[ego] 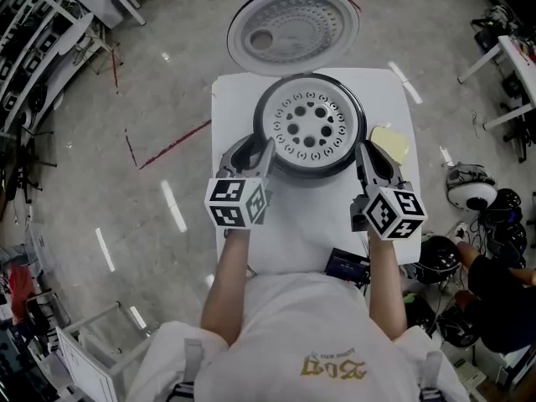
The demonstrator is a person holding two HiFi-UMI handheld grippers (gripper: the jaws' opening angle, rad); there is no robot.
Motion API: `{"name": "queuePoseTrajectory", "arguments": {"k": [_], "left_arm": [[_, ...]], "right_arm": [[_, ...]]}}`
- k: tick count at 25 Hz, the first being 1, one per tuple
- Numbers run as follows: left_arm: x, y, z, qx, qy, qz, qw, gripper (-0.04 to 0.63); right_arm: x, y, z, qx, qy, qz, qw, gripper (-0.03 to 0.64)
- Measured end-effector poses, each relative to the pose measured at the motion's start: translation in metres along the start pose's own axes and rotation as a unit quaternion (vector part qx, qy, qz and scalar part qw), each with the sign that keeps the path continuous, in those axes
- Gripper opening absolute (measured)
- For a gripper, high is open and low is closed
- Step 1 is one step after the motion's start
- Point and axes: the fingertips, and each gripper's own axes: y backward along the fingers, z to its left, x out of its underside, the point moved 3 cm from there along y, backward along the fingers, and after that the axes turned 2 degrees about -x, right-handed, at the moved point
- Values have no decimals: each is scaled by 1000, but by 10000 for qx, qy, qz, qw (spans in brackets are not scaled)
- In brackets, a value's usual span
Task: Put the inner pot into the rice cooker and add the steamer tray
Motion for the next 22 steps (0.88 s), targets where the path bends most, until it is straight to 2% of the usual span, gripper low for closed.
{"name": "queuePoseTrajectory", "arguments": {"k": [3, 8, 10, 15, 22], "left_arm": [[3, 15, -5, 242, 81, -21, 9997, 148], [14, 43, -13, 556, 103, 7, 9984, 81], [17, 51, -16, 645, 119, 9, 9978, 76], [25, 73, -20, 920, 146, -30, 9956, 24], [32, 100, -28, 1371, 110, 66, 9905, 17]], "right_arm": [[6, 19, 12, 90, -107, -102, 9999, 13], [25, 50, 32, 269, 73, -90, 9996, 11], [32, 59, 38, 371, 203, -48, 9991, 11], [44, 78, 60, 537, 208, -174, 9982, 11], [56, 105, 83, 859, 222, -303, 9956, 11]]}}
